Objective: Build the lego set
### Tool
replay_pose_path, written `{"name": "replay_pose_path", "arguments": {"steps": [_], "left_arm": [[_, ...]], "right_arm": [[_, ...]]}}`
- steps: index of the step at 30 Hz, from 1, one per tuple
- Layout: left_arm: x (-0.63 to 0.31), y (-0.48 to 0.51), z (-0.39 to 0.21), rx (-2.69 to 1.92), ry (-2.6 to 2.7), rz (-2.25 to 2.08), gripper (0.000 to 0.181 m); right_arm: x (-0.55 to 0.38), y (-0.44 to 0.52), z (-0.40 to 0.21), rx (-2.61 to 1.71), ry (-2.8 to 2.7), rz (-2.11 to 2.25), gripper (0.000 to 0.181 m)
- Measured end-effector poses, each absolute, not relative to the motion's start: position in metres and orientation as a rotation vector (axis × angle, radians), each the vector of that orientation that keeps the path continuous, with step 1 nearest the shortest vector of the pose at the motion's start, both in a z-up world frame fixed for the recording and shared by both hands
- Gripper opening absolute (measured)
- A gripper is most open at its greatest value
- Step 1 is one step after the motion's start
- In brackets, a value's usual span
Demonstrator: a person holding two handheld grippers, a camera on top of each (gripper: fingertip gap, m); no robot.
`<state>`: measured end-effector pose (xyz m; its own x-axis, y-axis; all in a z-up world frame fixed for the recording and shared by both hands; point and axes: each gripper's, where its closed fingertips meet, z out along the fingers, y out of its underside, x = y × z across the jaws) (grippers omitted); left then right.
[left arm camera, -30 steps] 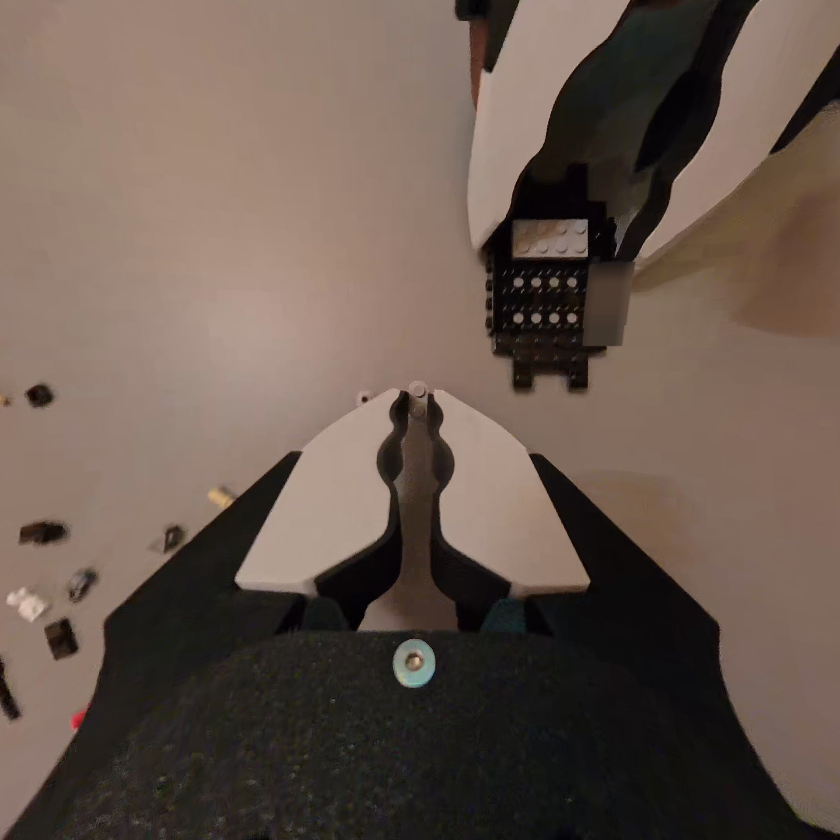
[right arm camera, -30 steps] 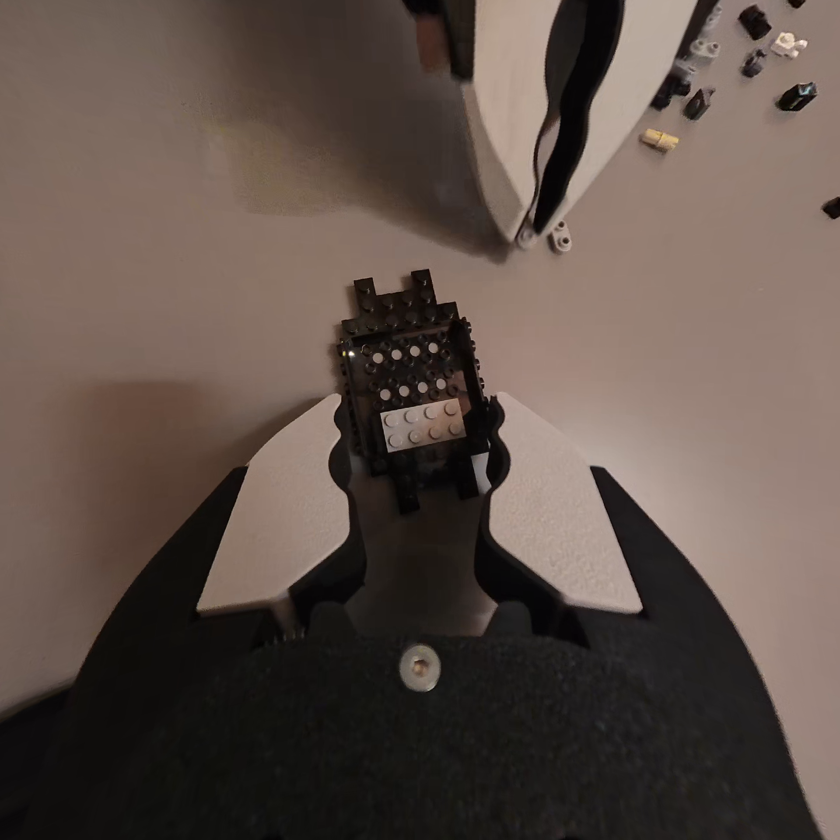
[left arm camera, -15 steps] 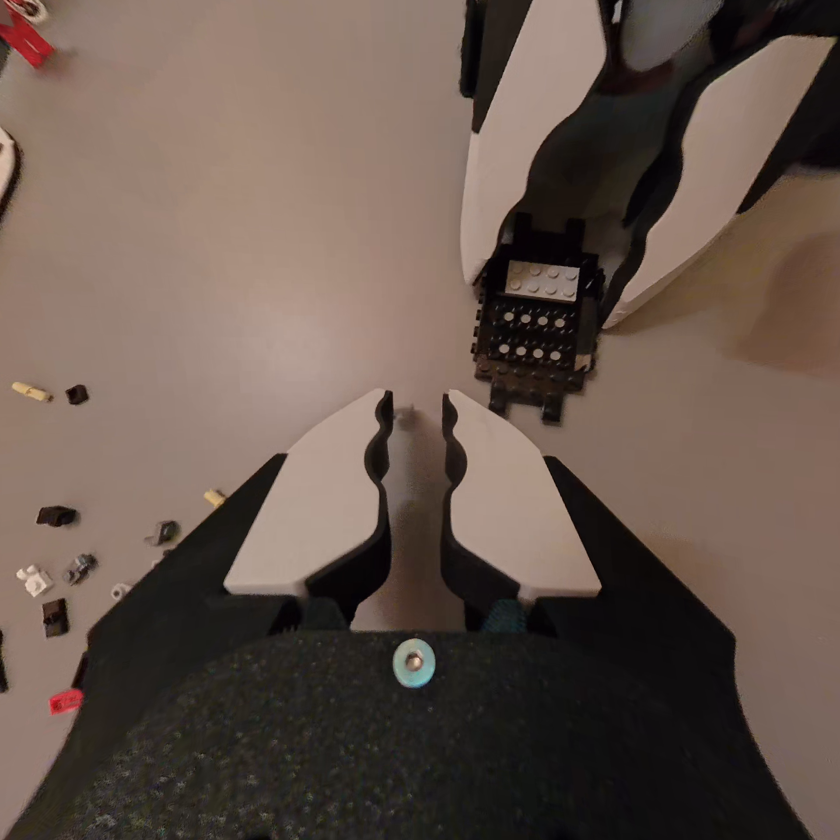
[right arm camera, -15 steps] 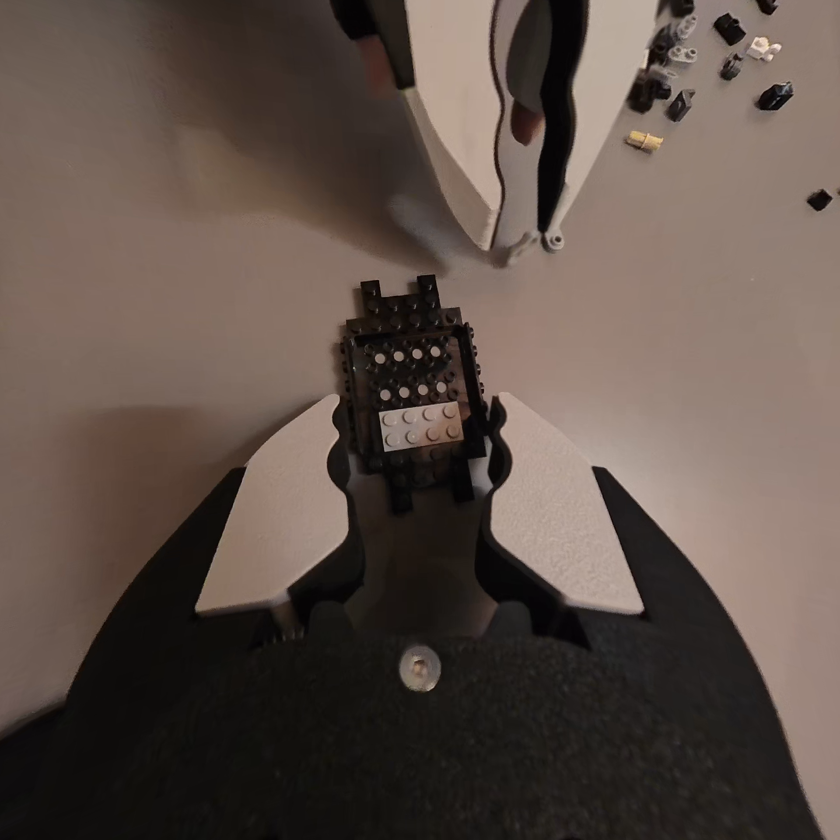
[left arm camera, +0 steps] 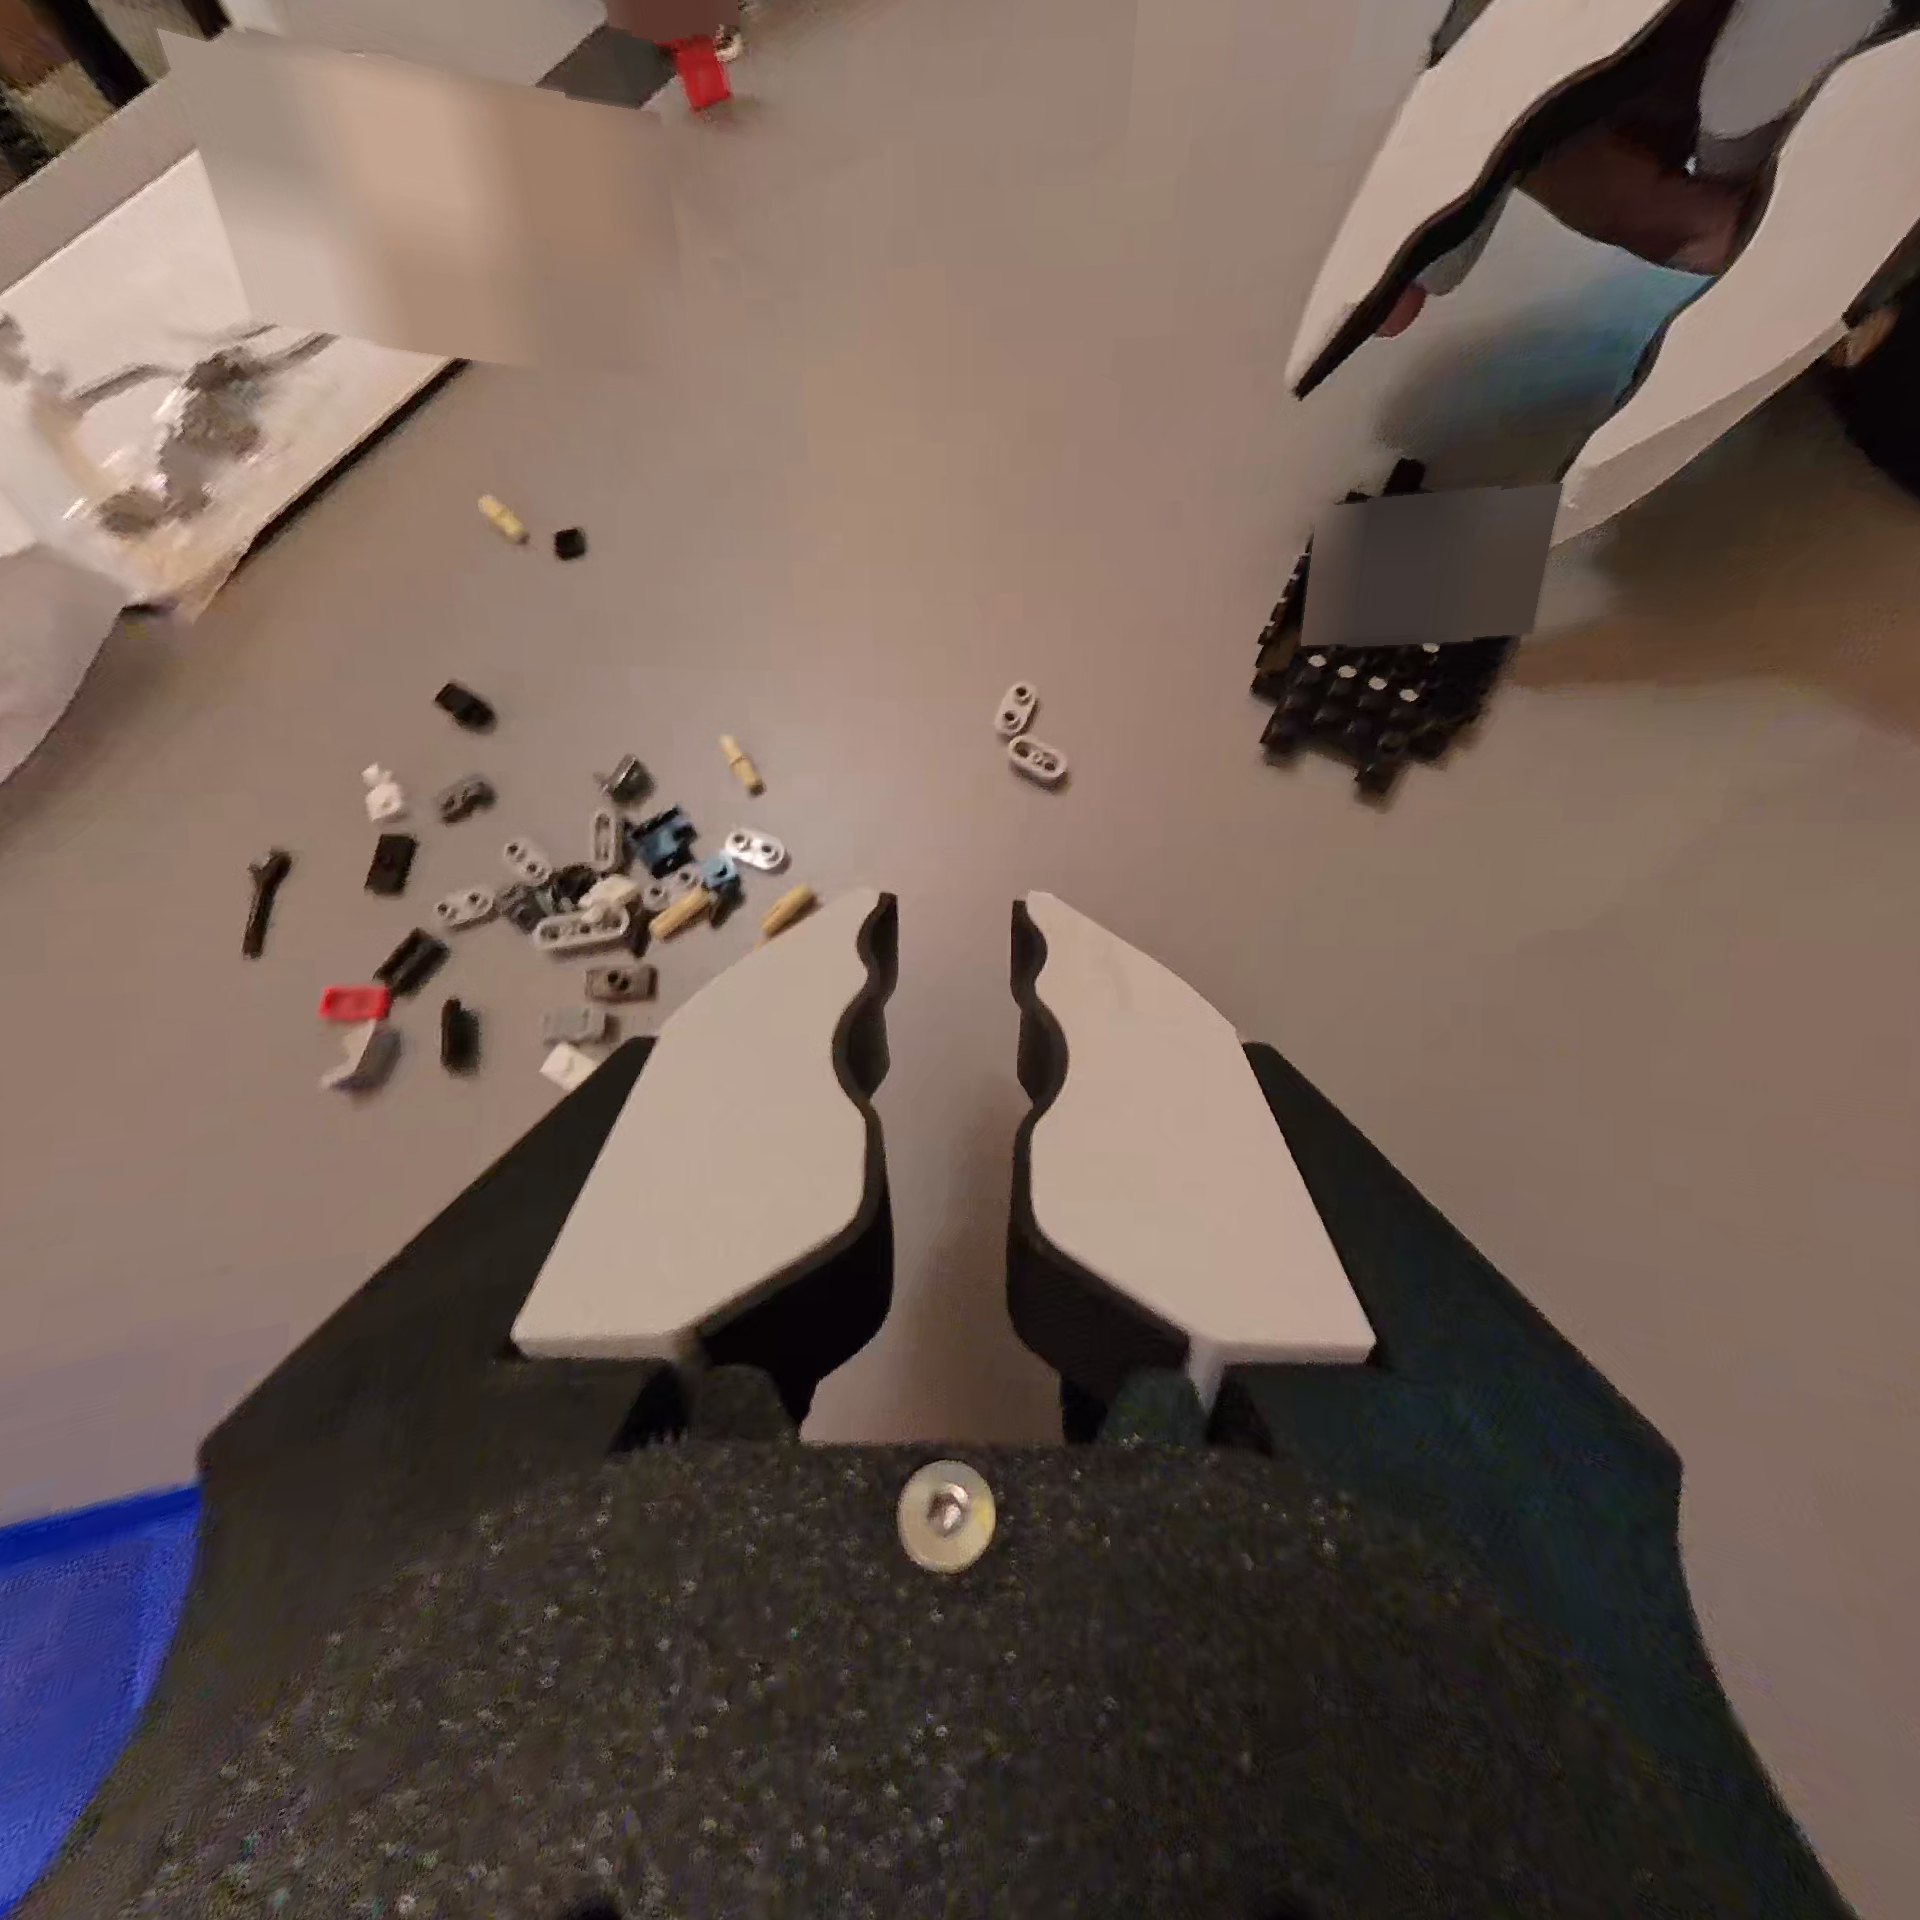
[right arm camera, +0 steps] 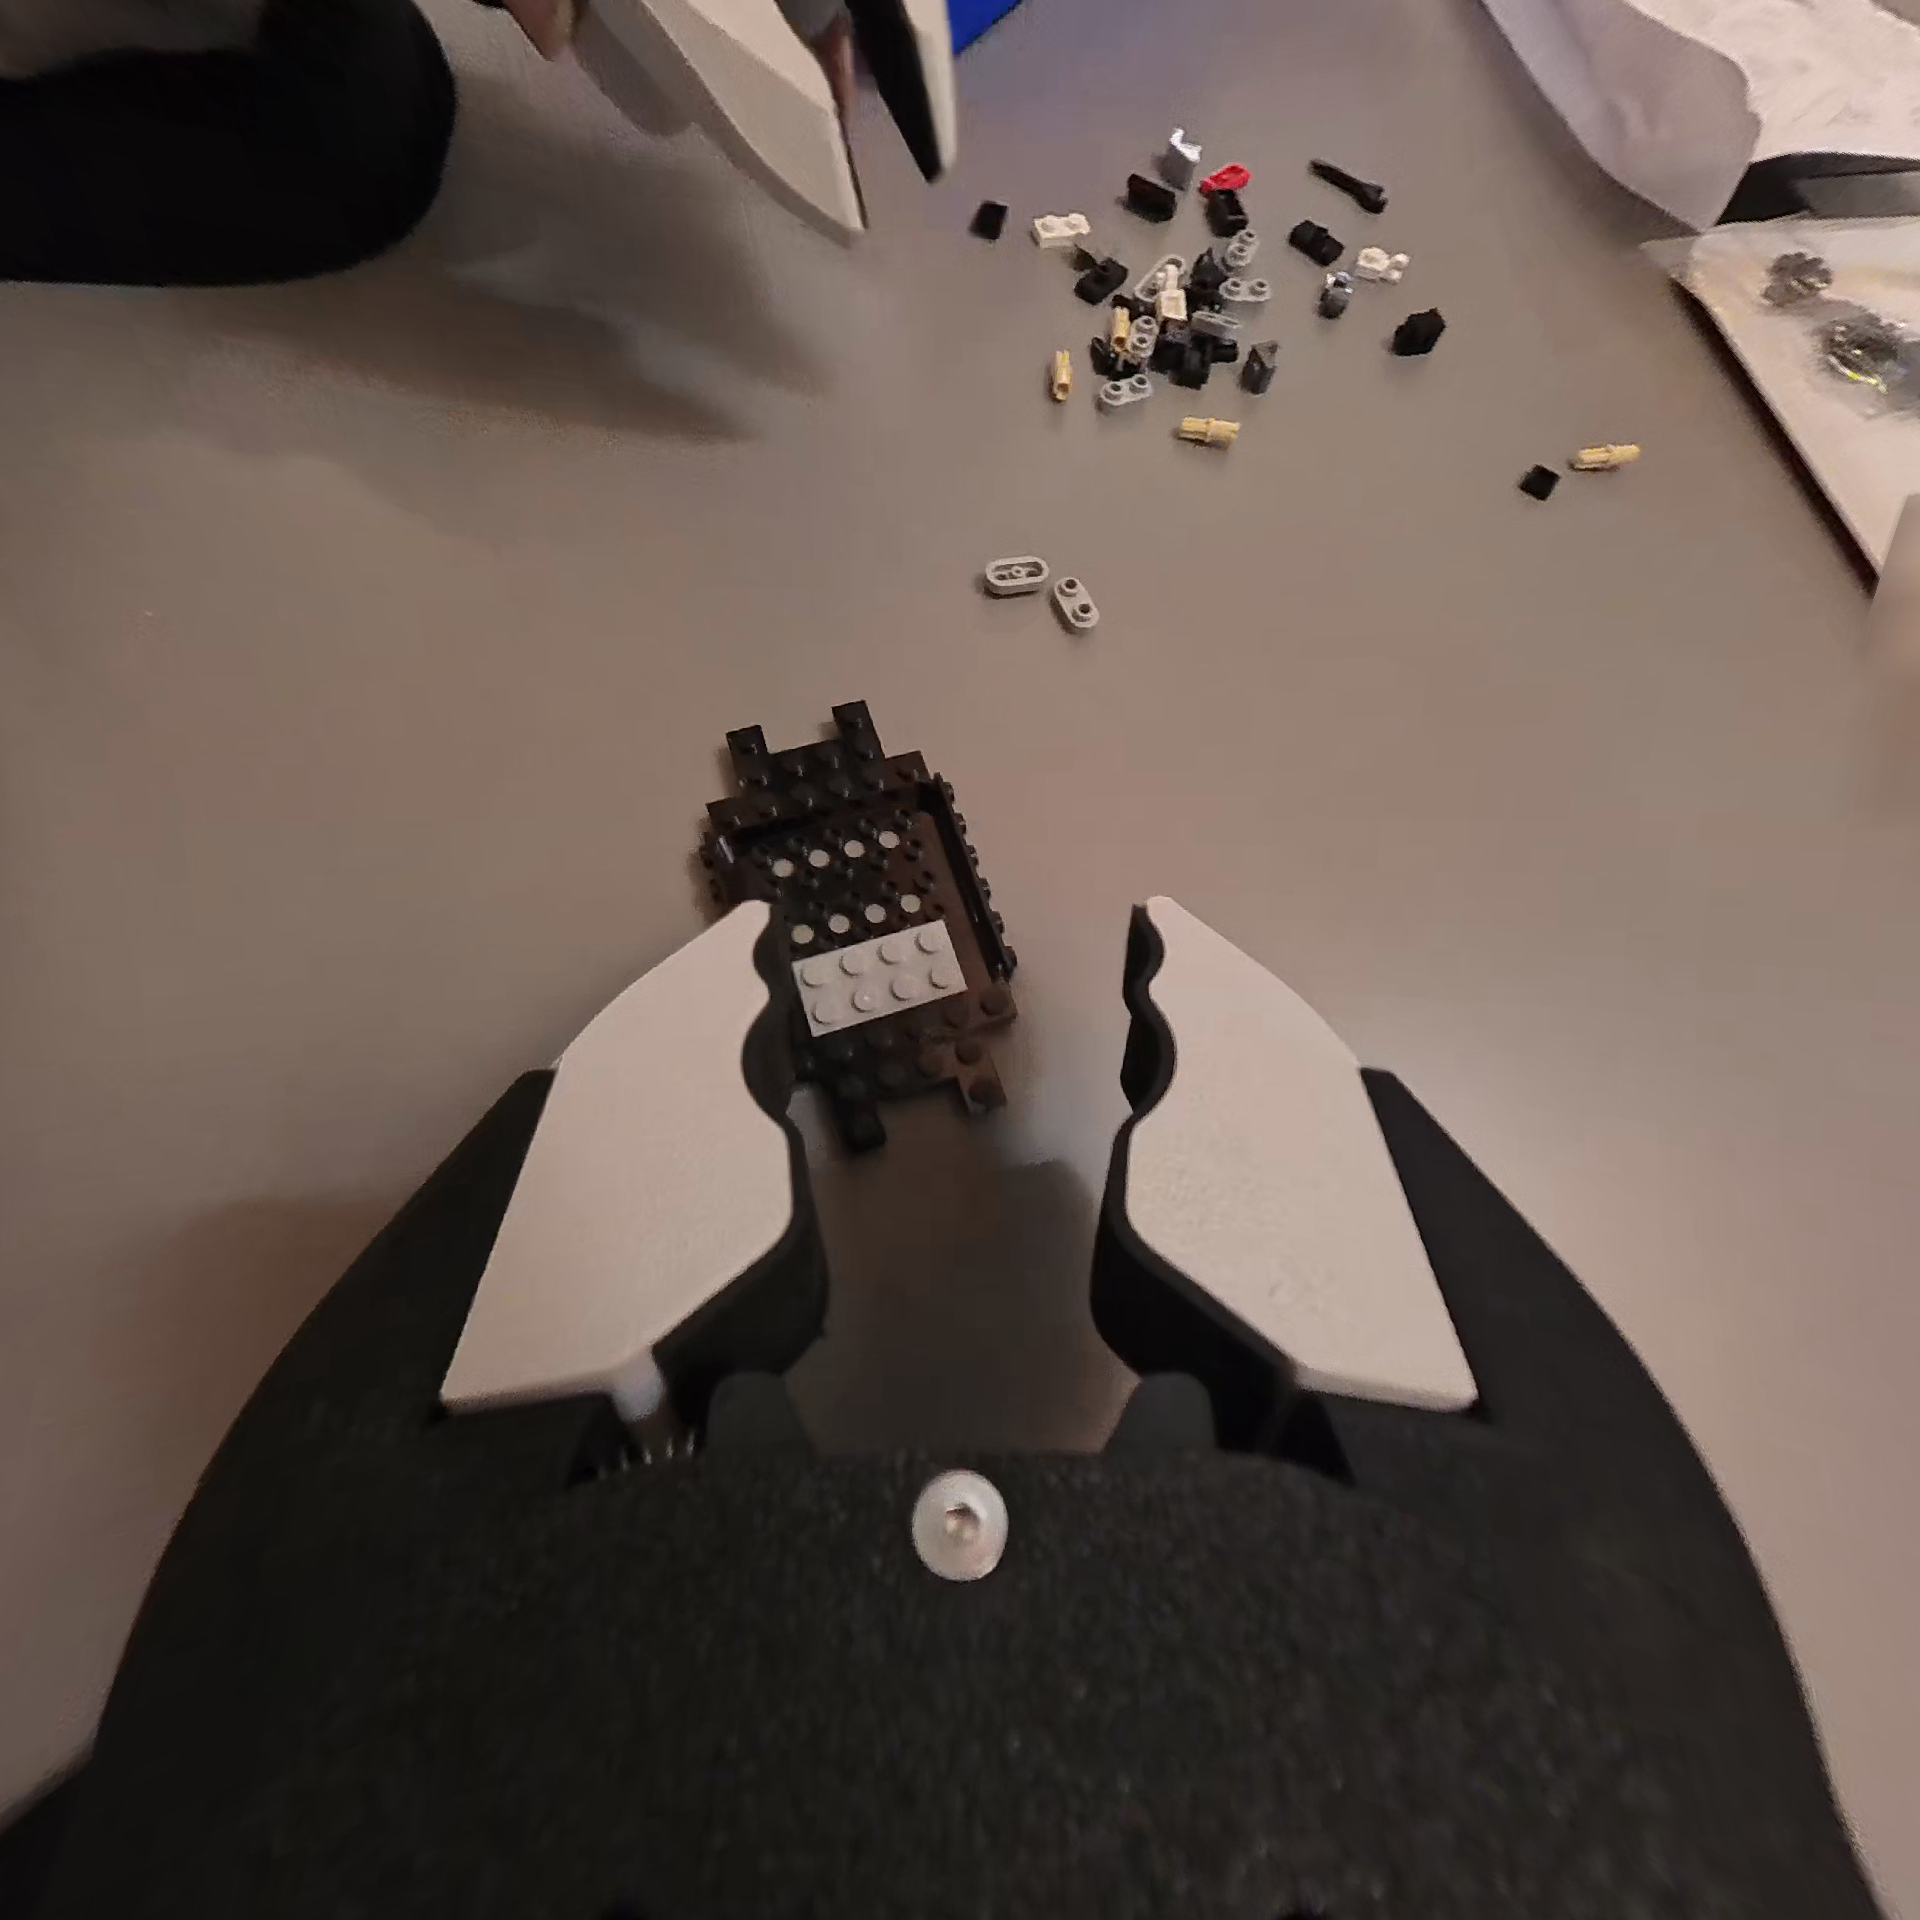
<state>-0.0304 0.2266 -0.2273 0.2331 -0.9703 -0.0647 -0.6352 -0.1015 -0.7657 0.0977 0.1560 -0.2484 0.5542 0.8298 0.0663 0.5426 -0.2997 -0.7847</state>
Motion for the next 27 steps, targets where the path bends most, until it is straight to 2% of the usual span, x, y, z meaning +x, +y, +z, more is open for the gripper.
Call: {"name": "replay_pose_path", "arguments": {"steps": [4, 9, 13, 22, 27], "left_arm": [[-0.044, 0.227, -0.228, -1.852, 1.418, -0.629, 0.019], [-0.047, 0.221, -0.233, -1.859, 1.394, -0.658, 0.018], [-0.041, 0.218, -0.235, -1.836, 1.406, -0.659, 0.018], [-0.042, 0.216, -0.239, -1.819, 1.391, -0.693, 0.017], [-0.043, 0.215, -0.238, -1.815, 1.388, -0.721, 0.017]], "right_arm": [[0.098, 0.162, -0.241, -1.956, -1.048, 0.460, 0.057], [0.082, 0.188, -0.228, -1.901, -1.041, 0.437, 0.037], [0.058, 0.206, -0.242, -1.916, -1.251, 0.341, 0.028], [0.019, 0.221, -0.273, -2.014, -1.424, 0.321, 0.026], [0.020, 0.227, -0.275, -2.027, -1.406, 0.295, 0.015]]}}
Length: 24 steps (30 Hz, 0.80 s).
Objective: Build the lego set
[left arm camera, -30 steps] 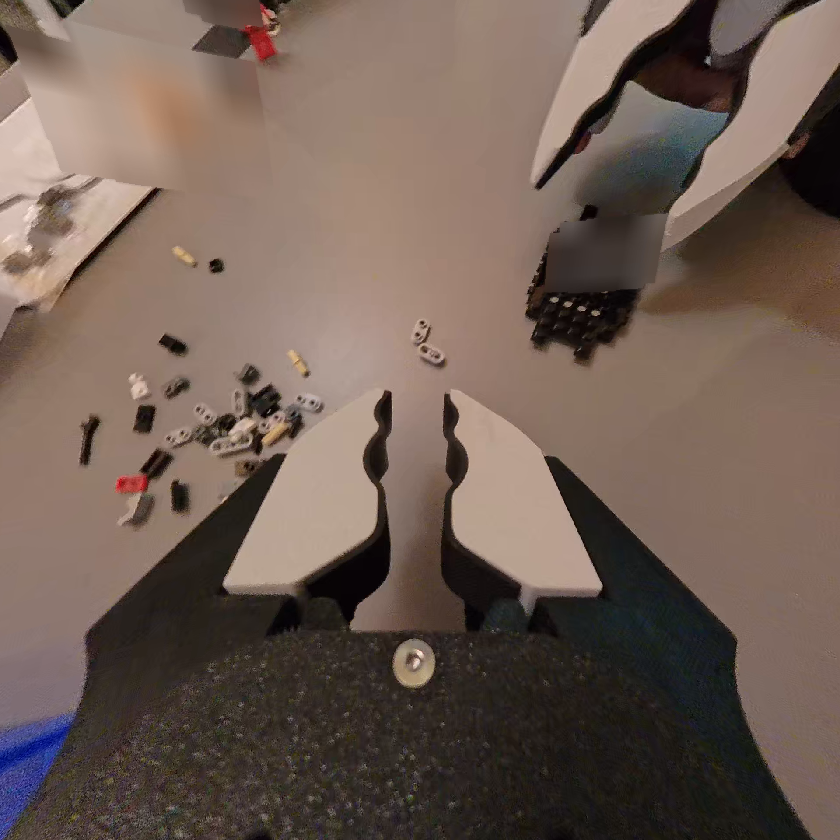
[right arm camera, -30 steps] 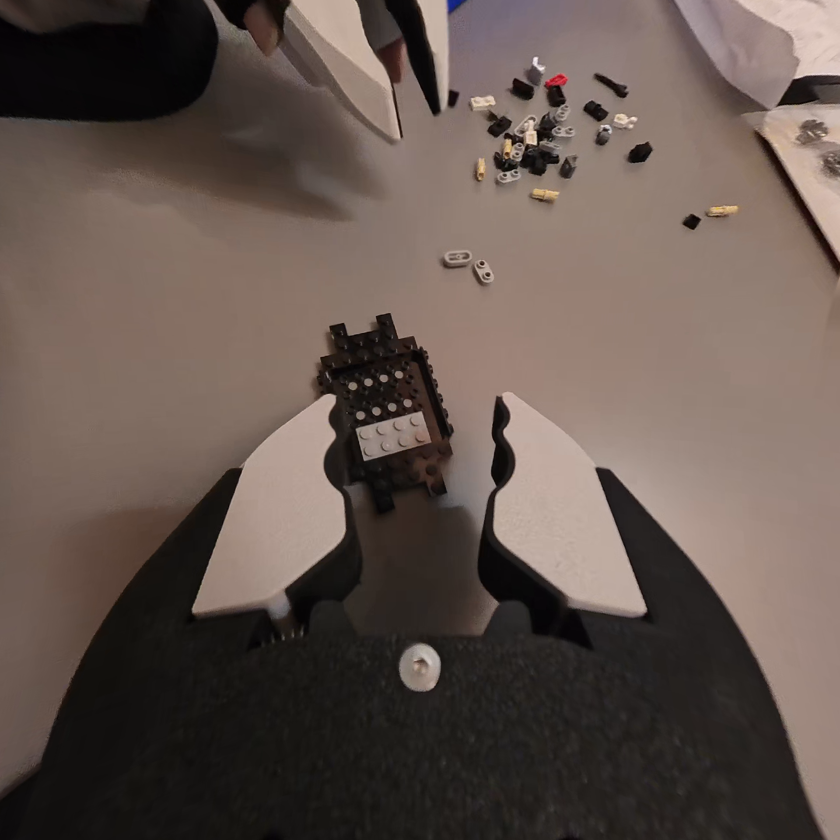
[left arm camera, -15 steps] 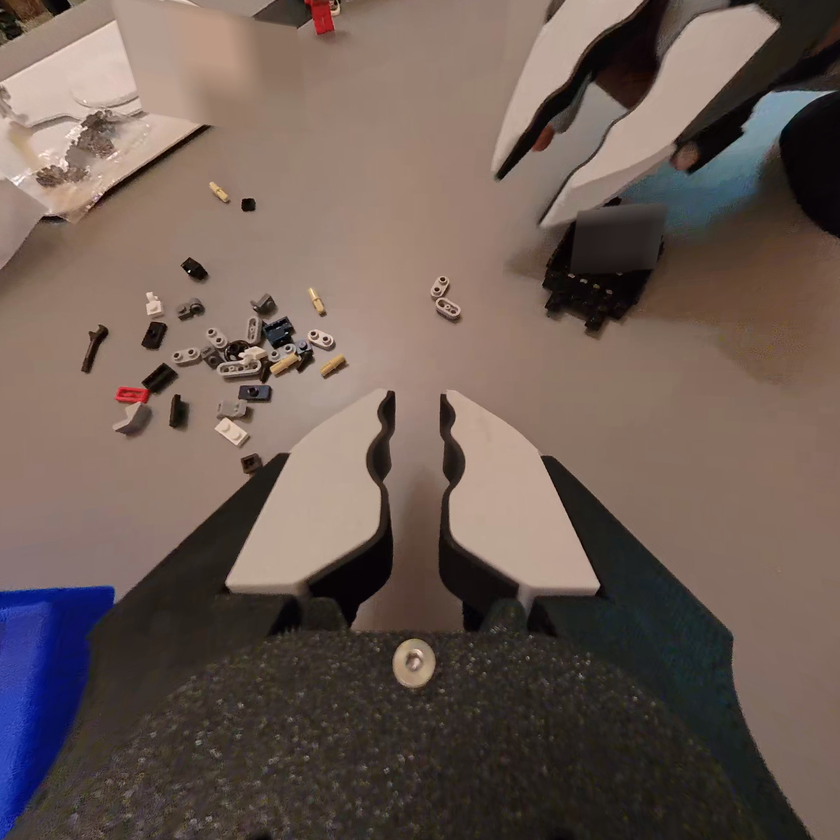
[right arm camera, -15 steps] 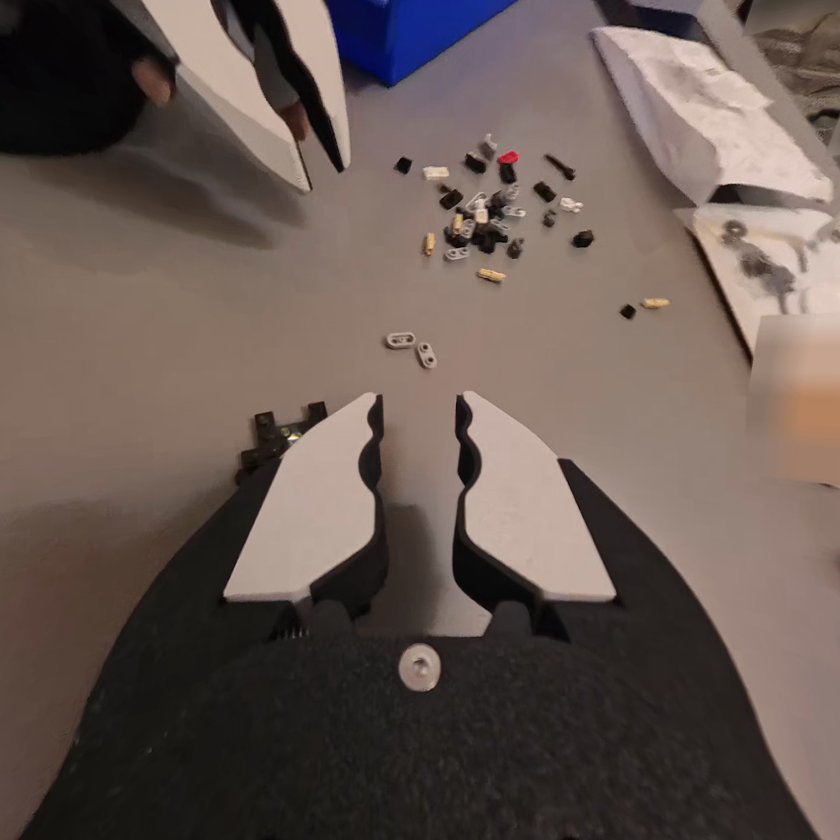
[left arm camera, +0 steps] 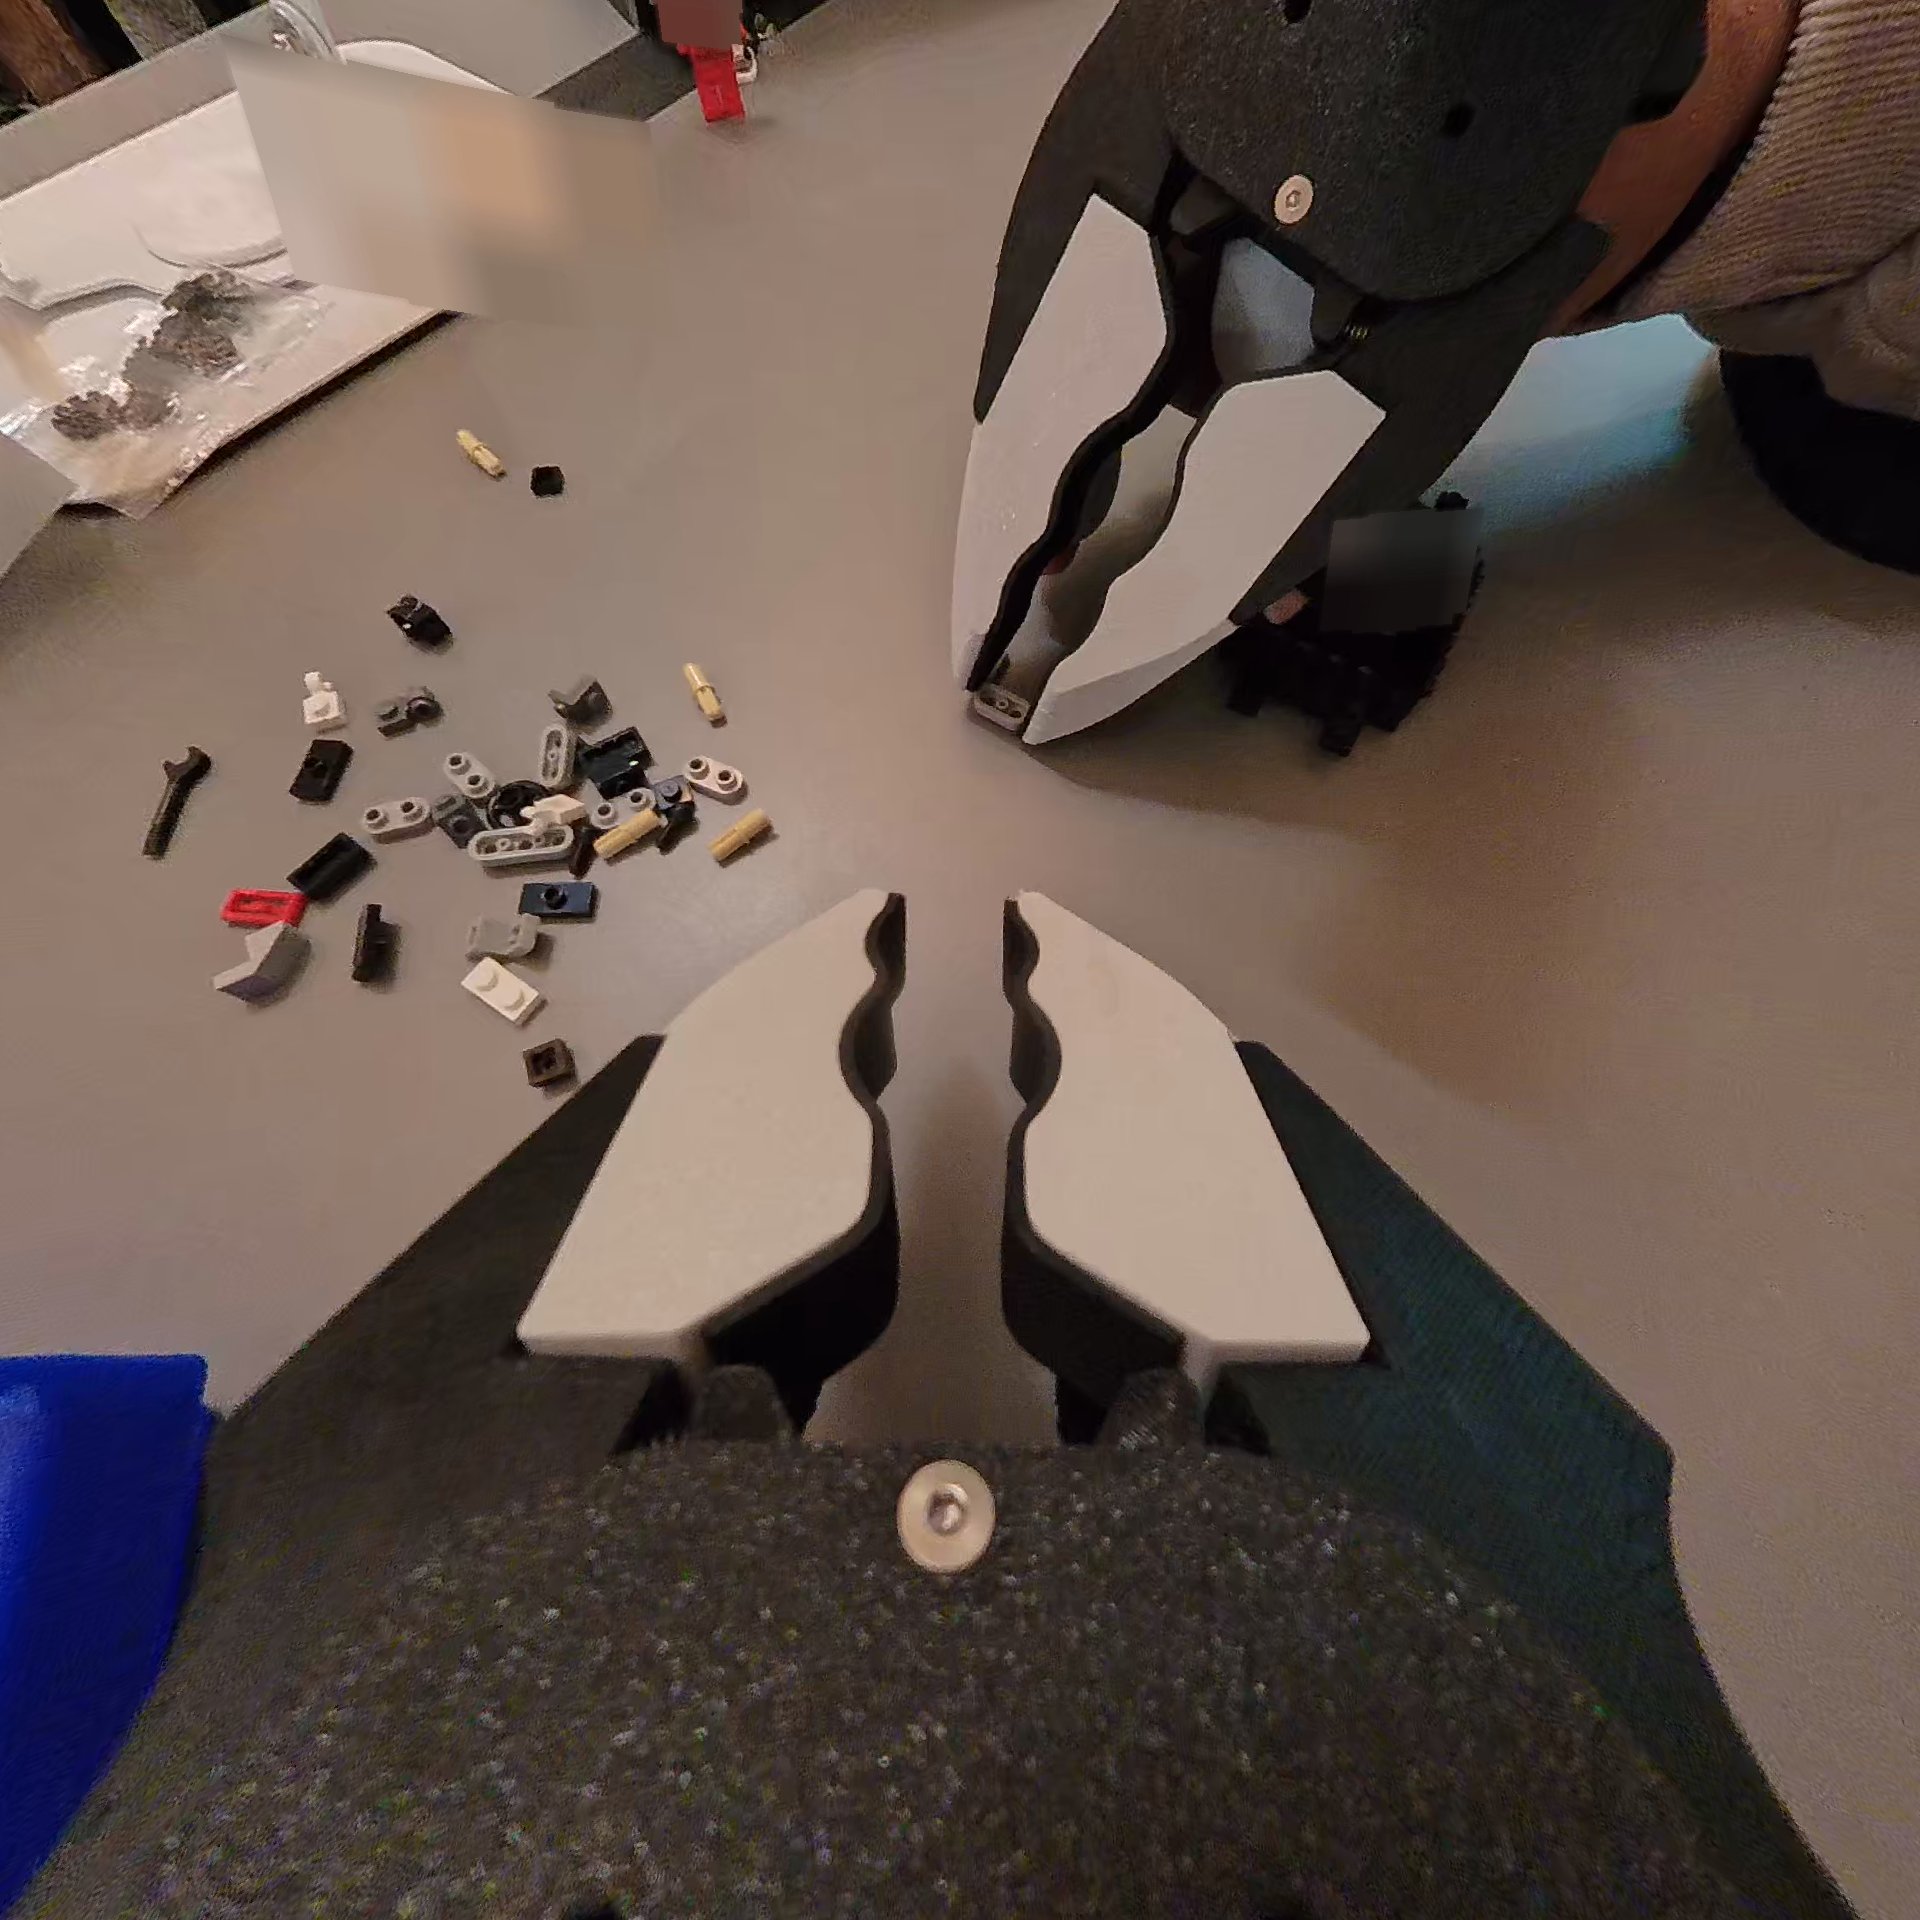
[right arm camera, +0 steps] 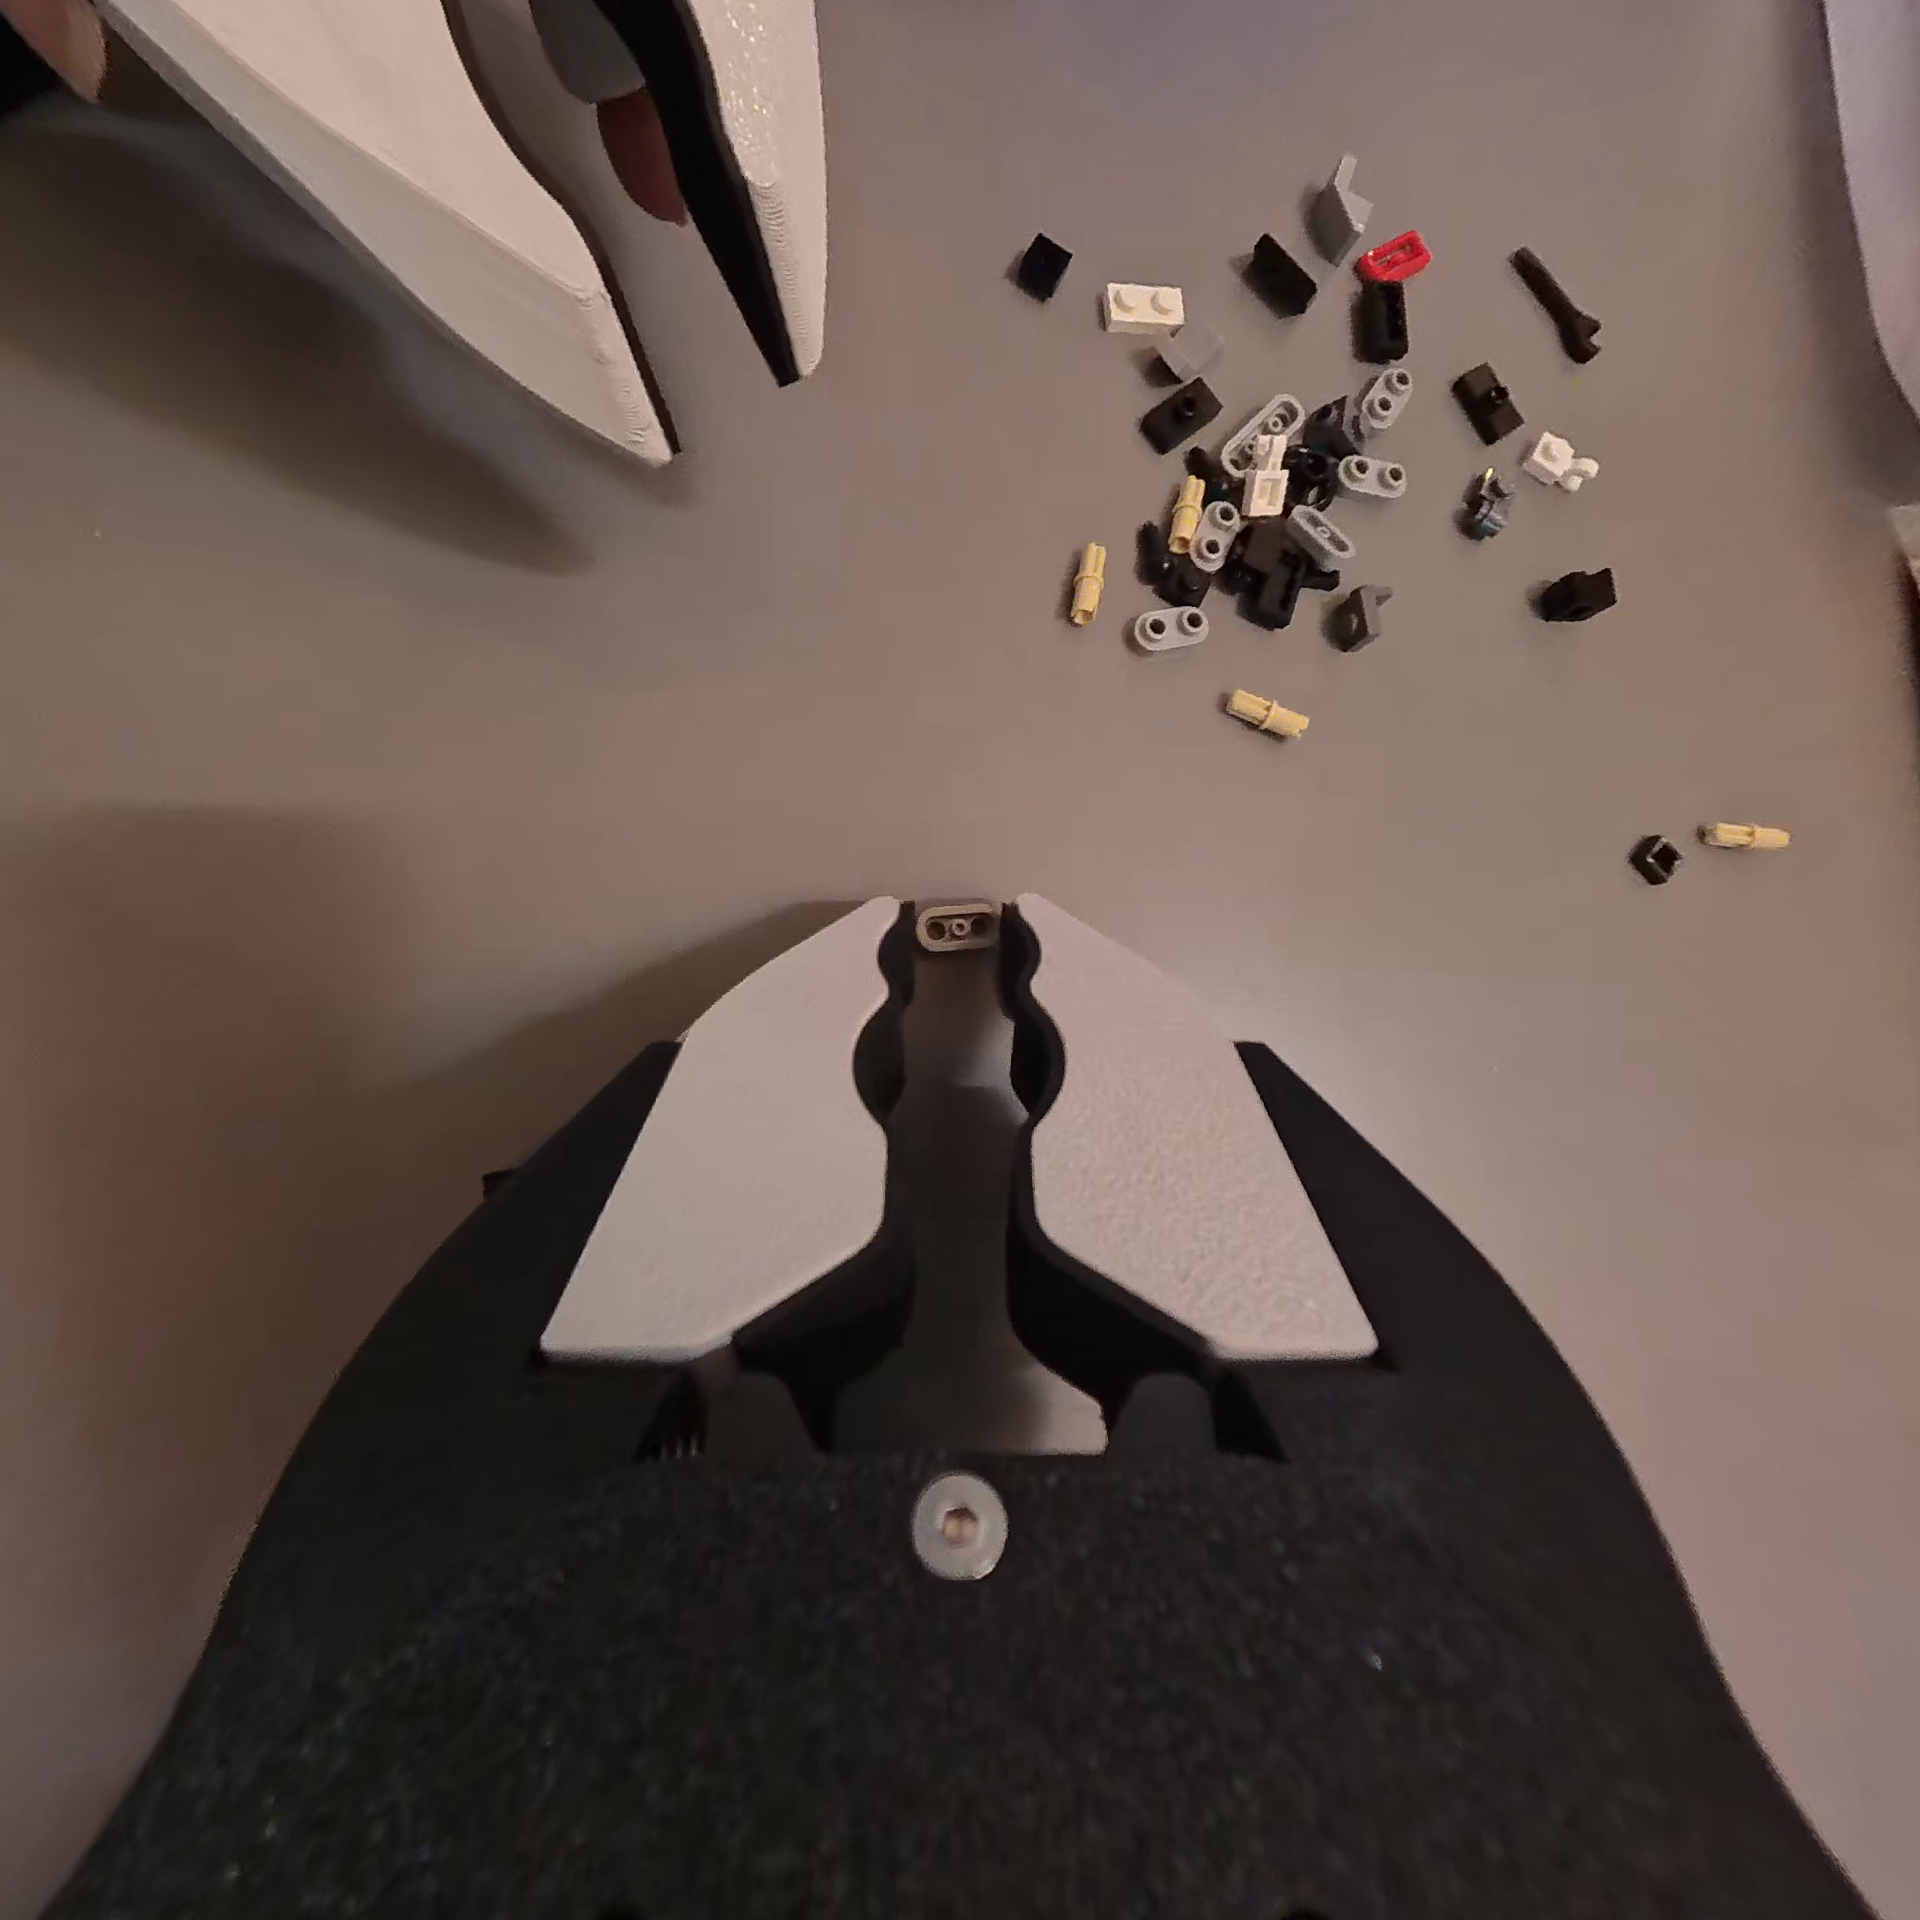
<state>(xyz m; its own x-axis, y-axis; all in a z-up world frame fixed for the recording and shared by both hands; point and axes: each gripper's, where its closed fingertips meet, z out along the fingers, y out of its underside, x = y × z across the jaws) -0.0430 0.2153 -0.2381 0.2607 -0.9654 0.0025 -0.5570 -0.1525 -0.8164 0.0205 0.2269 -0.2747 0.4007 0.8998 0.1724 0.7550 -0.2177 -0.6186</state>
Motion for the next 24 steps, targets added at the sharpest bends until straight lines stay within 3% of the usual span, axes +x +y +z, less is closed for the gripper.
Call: {"name": "replay_pose_path", "arguments": {"steps": [3, 5, 24], "left_arm": [[-0.041, 0.212, -0.239, -1.805, 1.396, -0.730, 0.017], [-0.038, 0.210, -0.237, -1.786, 1.401, -0.737, 0.017], [-0.009, 0.200, -0.238, -1.701, 1.408, -0.773, 0.020]], "right_arm": [[0.023, 0.229, -0.274, -2.030, -1.383, 0.289, 0.015], [0.021, 0.228, -0.268, -2.020, -1.321, 0.378, 0.002], [0.018, 0.214, -0.231, -2.118, -0.826, 1.188, 0.001]]}}
